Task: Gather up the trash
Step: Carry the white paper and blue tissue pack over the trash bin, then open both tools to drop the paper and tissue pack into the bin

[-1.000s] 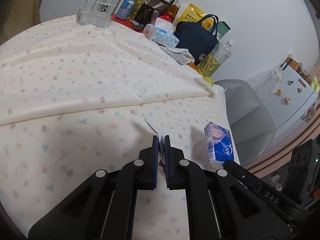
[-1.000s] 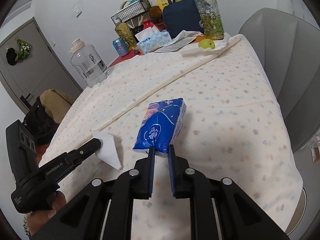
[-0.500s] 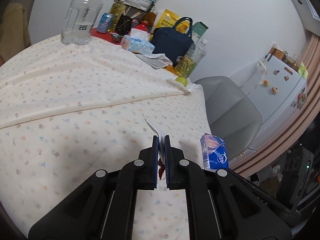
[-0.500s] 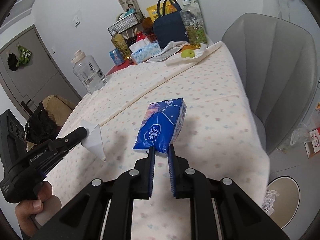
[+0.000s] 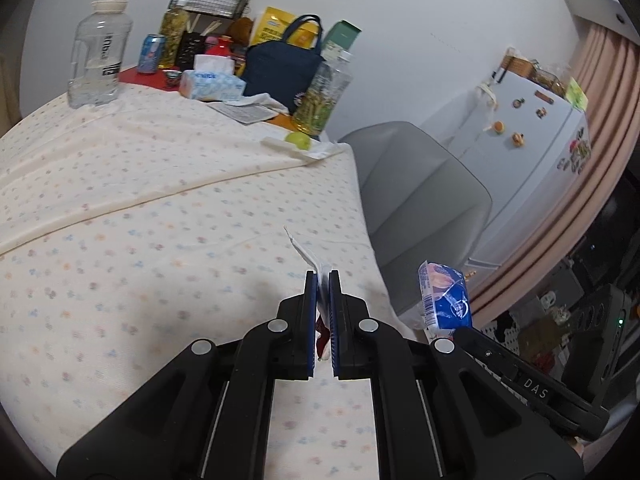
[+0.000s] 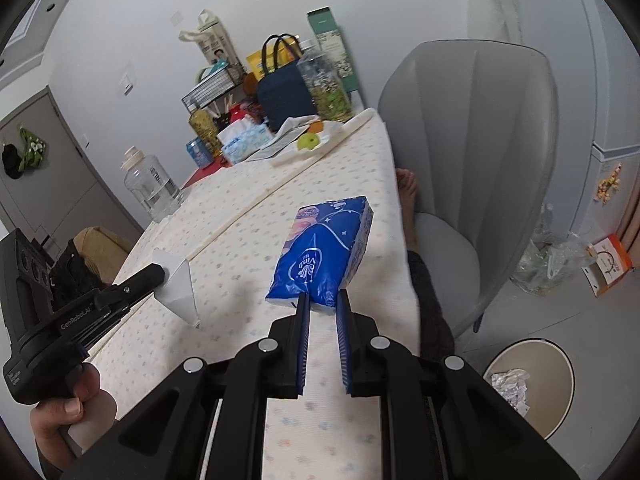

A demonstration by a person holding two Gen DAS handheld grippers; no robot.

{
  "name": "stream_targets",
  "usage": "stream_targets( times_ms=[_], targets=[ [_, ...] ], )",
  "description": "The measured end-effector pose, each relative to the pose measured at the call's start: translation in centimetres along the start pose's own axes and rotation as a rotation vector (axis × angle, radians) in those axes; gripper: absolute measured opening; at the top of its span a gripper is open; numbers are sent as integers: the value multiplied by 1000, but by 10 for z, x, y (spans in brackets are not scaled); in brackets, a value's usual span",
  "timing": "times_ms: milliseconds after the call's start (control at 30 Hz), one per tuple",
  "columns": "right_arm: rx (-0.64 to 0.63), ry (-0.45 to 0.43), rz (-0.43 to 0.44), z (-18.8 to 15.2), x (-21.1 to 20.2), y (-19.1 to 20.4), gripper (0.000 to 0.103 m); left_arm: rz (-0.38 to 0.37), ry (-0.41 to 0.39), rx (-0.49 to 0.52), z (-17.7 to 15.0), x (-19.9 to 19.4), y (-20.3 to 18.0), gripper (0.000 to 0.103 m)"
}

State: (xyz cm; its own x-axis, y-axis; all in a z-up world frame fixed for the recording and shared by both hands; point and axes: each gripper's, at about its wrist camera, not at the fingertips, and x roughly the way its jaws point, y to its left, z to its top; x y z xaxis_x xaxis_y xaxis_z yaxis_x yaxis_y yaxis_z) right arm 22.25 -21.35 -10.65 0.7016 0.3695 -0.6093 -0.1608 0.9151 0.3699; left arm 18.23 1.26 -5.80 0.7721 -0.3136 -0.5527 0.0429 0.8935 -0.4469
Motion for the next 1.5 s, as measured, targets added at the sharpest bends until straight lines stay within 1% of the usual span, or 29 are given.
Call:
stream_targets(
  times_ms=[300,767,967,1167,1333,1500],
  targets=[
    [91,-39,-46,-2,-27,-61,14,-22,54,75,-9,24,-50,6],
    [260,-49,-122,-25,-44,-170,14,-59,197,181,-45,96,-130,6],
    [320,-39,-145,-38,-43,-210,14,-72,261,232,-65,127,-165,6],
    [383,-14,-163,-57,-36,-247,14,-70,316,266,-83,154,-188,6],
    [423,2,-162,-69,-28,-269,14,-67,350,298,-95,170,-203,6],
    [449,18,-158,-76,-20,-281,15,-60,376,313,-105,182,-210,6]
  ],
)
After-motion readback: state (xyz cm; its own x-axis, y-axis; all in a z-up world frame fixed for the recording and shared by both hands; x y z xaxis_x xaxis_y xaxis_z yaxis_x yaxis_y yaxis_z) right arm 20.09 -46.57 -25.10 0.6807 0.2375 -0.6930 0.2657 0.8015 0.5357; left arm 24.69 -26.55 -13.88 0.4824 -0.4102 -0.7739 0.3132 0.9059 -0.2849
